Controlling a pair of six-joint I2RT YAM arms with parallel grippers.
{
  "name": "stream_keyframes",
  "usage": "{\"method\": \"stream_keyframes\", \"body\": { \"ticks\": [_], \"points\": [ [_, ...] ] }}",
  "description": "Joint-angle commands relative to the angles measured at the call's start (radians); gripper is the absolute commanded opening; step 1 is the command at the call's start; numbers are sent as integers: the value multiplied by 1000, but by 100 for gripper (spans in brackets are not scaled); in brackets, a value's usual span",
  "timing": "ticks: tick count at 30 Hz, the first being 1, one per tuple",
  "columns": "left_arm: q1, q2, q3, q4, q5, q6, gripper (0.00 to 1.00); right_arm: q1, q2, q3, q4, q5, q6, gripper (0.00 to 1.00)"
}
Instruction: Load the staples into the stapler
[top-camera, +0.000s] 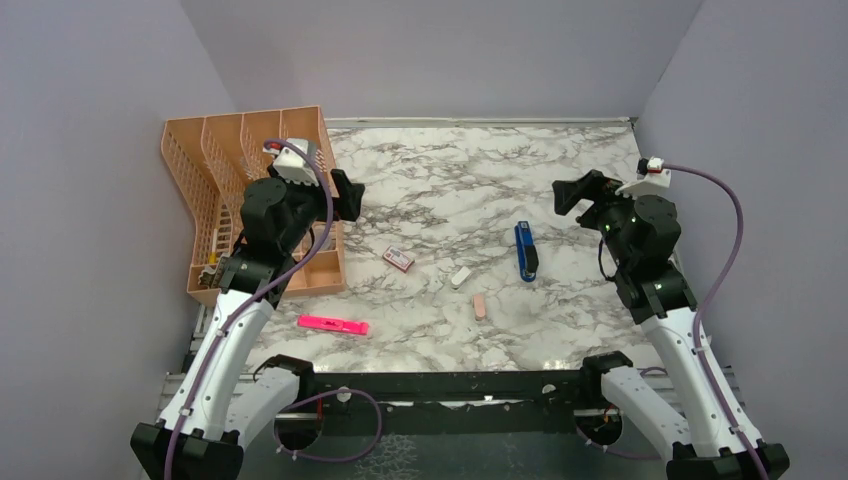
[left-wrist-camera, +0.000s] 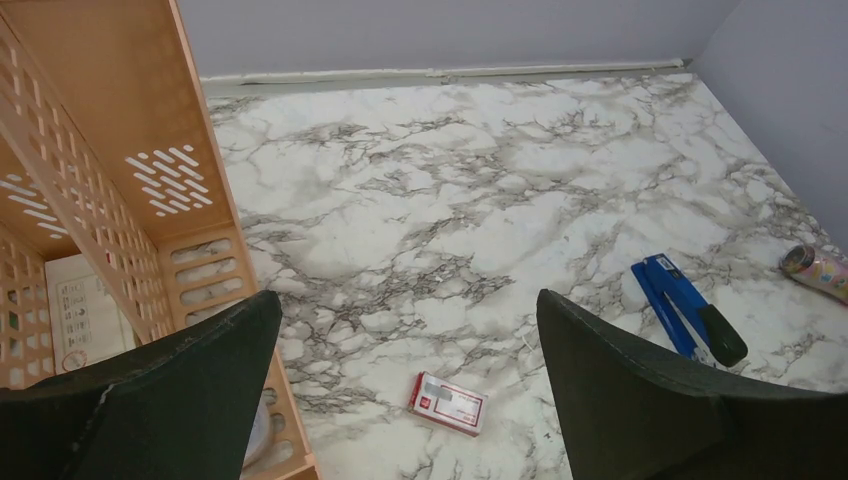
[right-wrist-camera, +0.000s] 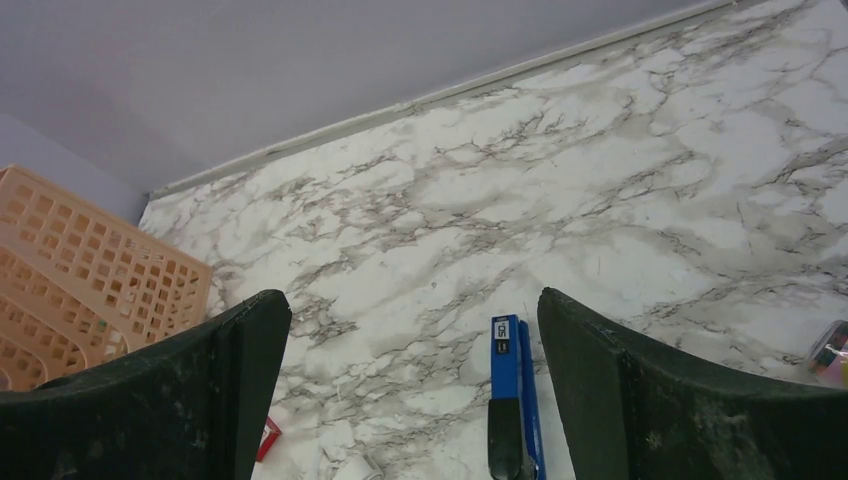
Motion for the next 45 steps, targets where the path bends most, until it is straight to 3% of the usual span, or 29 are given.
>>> {"method": "stream_keyframes", "body": {
  "ticks": [1,8,16,20,24,28,33,38,45],
  "points": [
    [-3,-27,-6,28,23,-13,99,3,-4,6,-12,-14,15,100],
    [-3,-66,-48,54,69,-45,99,3,31,1,-8,-72,38,100],
    [-3,-108,-166,175,280,-133,99,2,154,4,89,-469,-70,98],
    [-3,-73,-190,176,339,-179,99,35,297,44,70,-567,-101,96],
    [-3,-57,-203,144,263,-207,99,203,396,83,59,-470,-198,95],
    [-3,-62,-177,44,74,-217,99,409,527,130,83,-322,-318,94],
    [-3,-128,-99,-41,-65,-154,99,536,760,236,151,-280,-347,93],
    [-1,-110,-15,-144,-113,-176,99,635,972,368,140,-234,-388,89],
    [-1,-120,-64,-83,-43,-220,99,684,1172,516,43,-238,-445,83]
  ]
}}
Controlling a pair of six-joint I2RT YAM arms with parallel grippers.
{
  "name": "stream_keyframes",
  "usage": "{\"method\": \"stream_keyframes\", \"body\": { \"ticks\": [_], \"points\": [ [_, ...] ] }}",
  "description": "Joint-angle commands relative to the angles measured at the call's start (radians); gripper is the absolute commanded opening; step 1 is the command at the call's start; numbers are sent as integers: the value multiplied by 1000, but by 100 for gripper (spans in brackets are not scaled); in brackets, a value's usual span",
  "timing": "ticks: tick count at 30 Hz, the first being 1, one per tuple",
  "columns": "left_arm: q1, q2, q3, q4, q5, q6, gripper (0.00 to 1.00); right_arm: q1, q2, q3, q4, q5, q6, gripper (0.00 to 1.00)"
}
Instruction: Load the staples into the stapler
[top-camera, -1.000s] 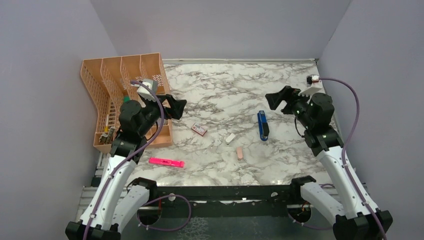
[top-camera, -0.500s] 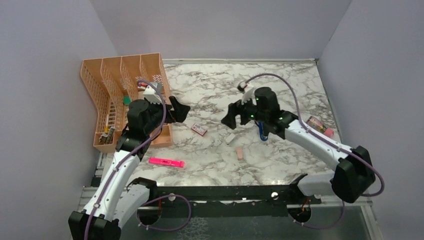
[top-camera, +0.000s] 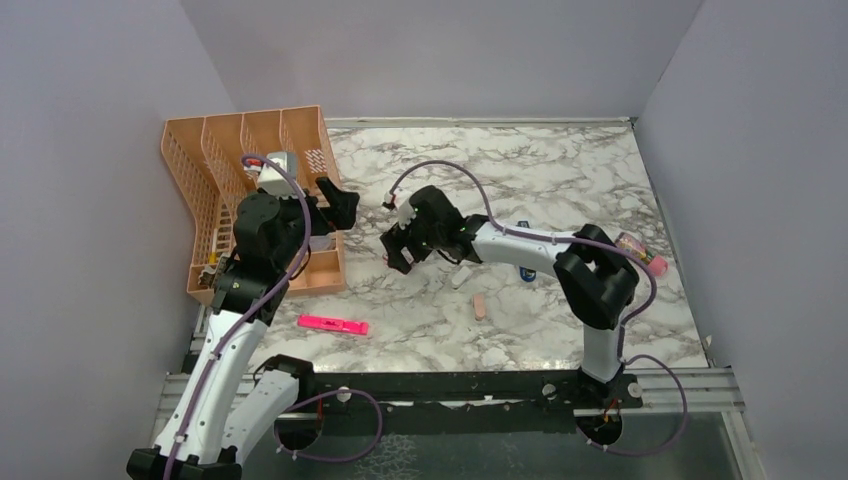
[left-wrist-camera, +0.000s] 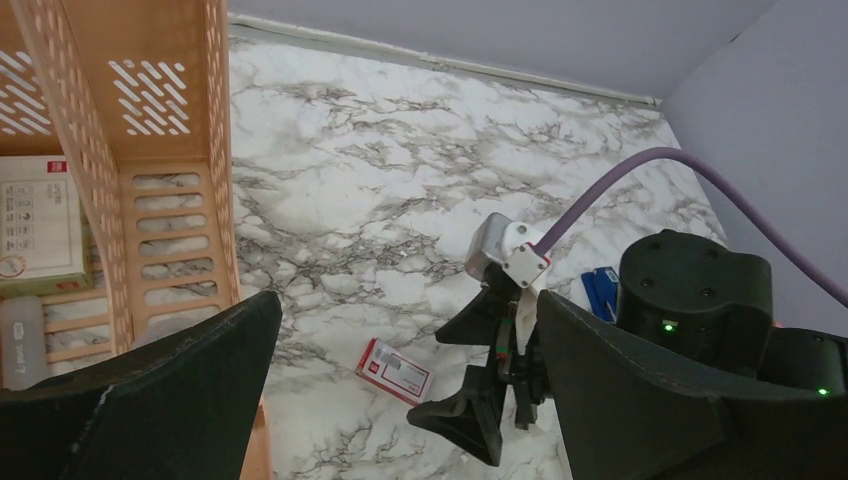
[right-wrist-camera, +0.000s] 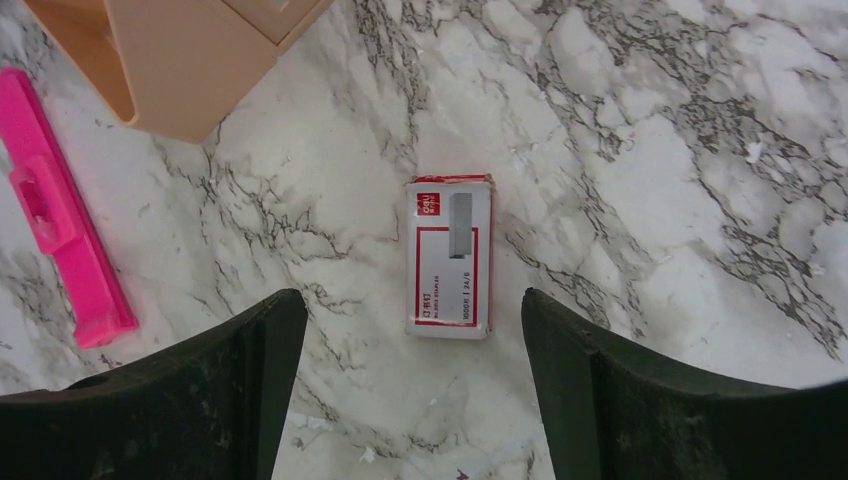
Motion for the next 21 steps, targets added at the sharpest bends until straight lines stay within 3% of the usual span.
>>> {"method": "stream_keyframes", "body": {
  "ticks": [1,16,21],
  "points": [
    [-1,-14,-44,21,21,-31,99,32,85,62,-46,36,-60,83],
    [-2,-3,-103,84,48,-59,99,46,216,119,-103,132,-87,69],
    [-1,6,-115,82,79,-69,98,46,245,139,-123,142,-114,59]
  ]
}}
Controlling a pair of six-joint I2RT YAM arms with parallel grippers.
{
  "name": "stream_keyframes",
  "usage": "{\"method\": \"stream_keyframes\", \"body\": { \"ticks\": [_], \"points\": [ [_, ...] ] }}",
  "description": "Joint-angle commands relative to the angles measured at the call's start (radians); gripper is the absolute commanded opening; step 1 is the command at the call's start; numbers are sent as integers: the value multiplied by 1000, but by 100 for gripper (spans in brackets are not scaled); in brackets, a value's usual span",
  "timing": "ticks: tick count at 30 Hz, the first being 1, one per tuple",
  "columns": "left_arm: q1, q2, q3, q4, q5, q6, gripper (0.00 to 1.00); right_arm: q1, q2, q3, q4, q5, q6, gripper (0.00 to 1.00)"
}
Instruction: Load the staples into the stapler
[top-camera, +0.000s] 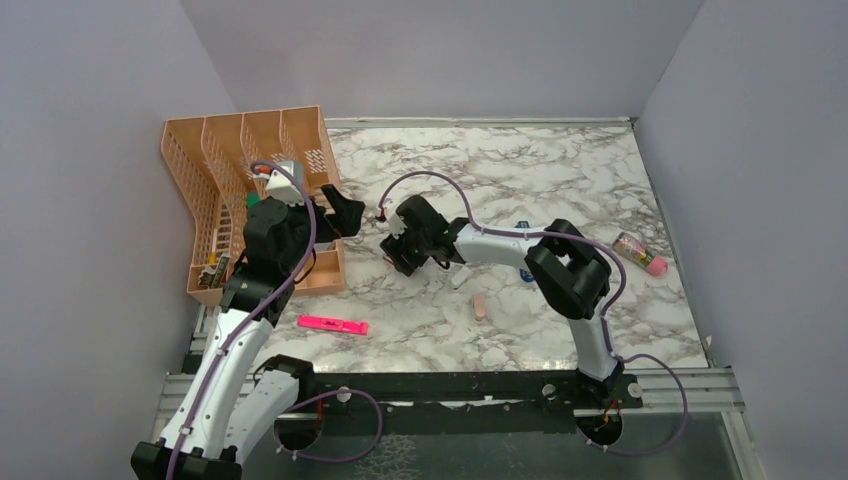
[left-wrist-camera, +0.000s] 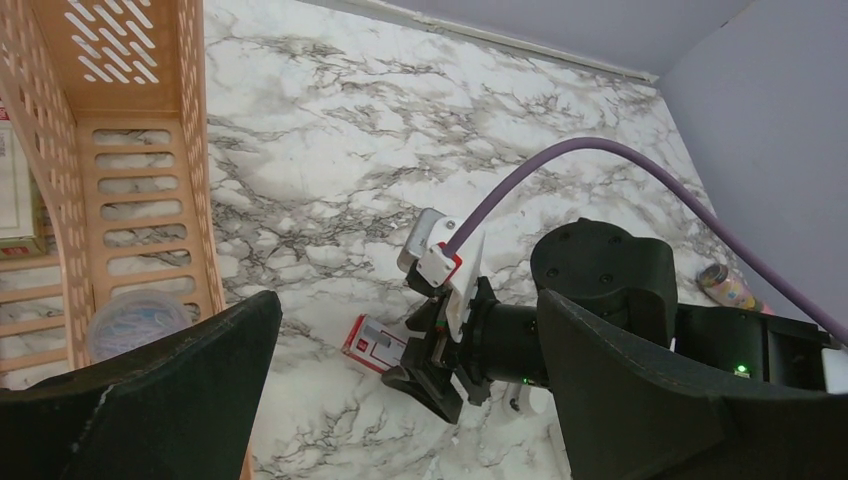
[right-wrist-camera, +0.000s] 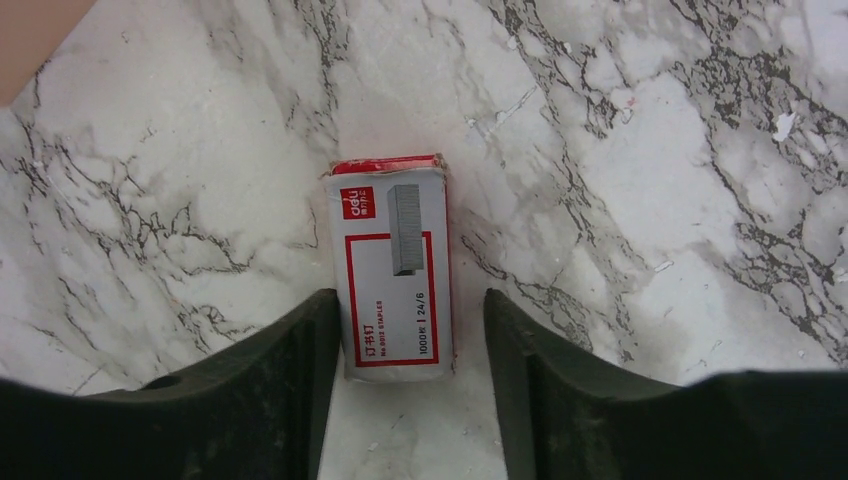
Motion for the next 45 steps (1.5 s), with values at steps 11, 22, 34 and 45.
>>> {"method": "stream_keyframes", "body": {
  "ticks": [11,22,34,45],
  "points": [
    [-1,165,-40,-8,58,-158,79,-39,-18,-66,-10,-39,-129,45],
    [-3,433,-37,149,209,-240,67,-159,-75,-166,-9,-108,-237,47],
    [-45,745,5,383,341,-305,57,-163,-50,-168,44,-148,-268,63],
    [-105,952,45,526,312,-292,54,-163,-23,-157,59,-175,-283,54]
  ]
}}
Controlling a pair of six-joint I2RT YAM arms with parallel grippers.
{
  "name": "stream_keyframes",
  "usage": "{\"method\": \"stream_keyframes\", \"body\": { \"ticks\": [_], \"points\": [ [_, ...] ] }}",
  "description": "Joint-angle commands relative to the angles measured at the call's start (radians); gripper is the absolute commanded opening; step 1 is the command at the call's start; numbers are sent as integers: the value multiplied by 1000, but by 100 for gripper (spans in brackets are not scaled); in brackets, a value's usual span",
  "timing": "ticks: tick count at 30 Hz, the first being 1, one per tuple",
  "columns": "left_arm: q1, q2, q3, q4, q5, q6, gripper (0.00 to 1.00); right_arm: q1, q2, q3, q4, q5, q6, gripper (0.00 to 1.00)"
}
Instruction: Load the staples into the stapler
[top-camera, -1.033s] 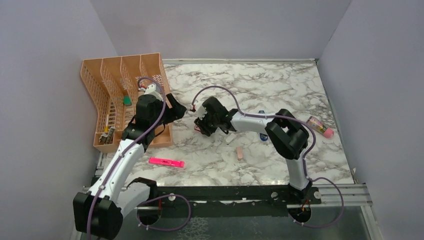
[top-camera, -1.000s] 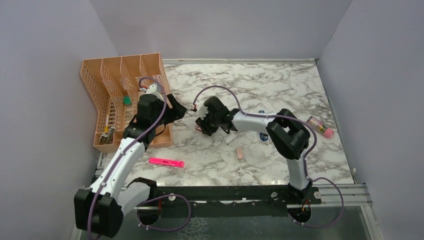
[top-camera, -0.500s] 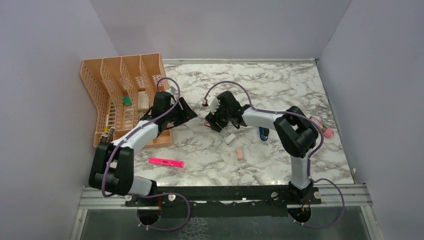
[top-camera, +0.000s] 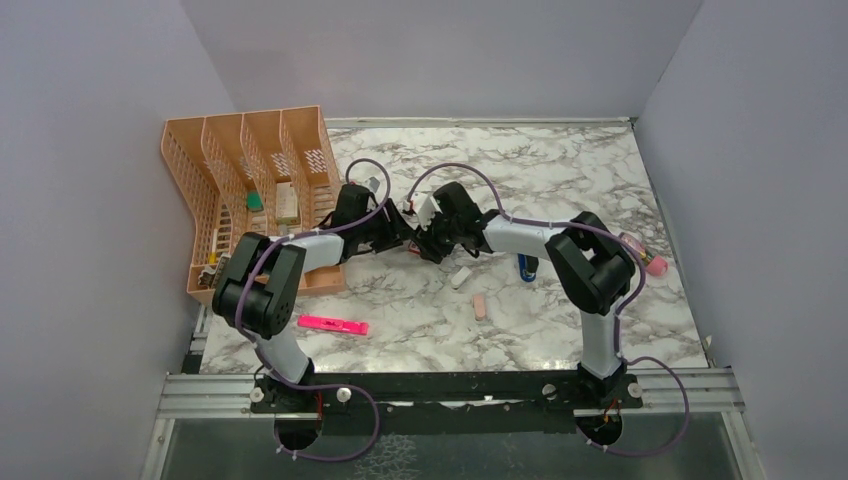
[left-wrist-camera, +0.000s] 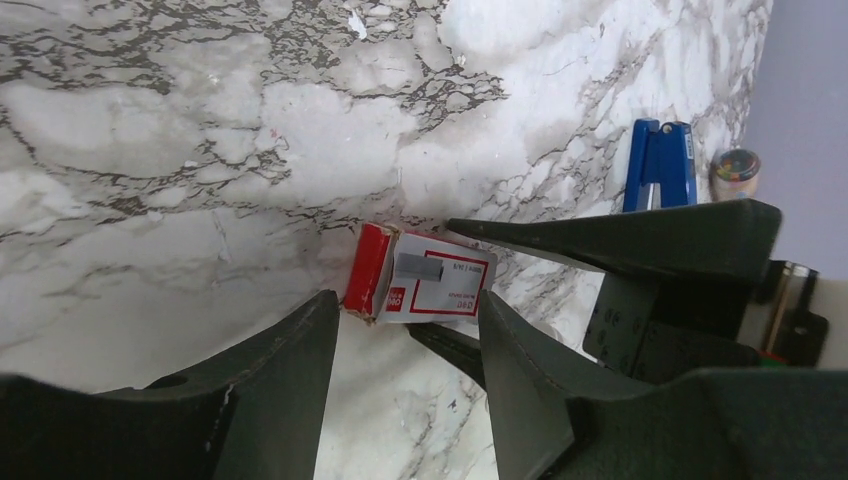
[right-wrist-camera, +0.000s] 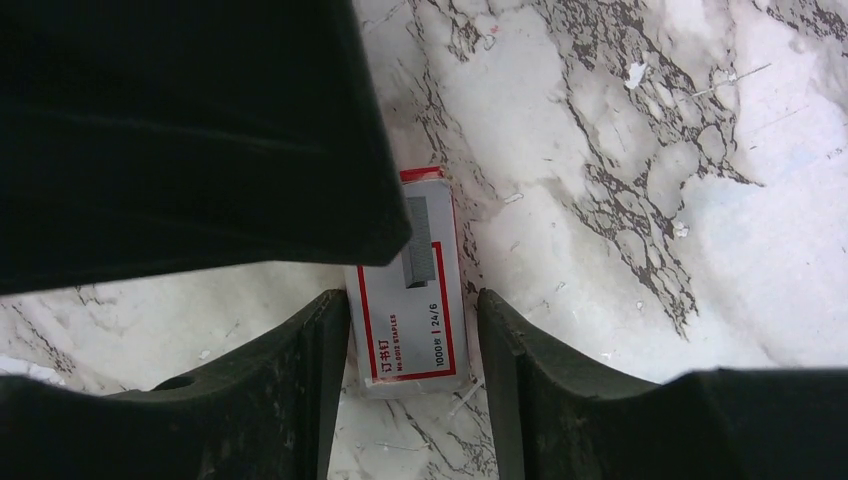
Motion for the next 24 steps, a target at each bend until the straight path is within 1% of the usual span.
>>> {"method": "stream_keyframes", "body": {
  "ticks": [1,4,6,14,20,24],
  "points": [
    [-23,56,39,94,8,11,52,4,58,-7,-31,-9,-25,54],
    [-29,72,43,100,14,20,44,4,62,-3,-28,-16,-22,52],
    [-30,75,37,104,20,21,41,4,67,-1,-29,-21,-20,52],
    [-31,114,25,131,60,24,39,4,70,-1,-22,-33,-20,50],
    [-31,132,23,149,105,23,36,4,66,-9,0,-49,-17,44],
    [-31,146,25,167,155,16,33,4,55,-24,32,-65,-16,43]
  ]
}}
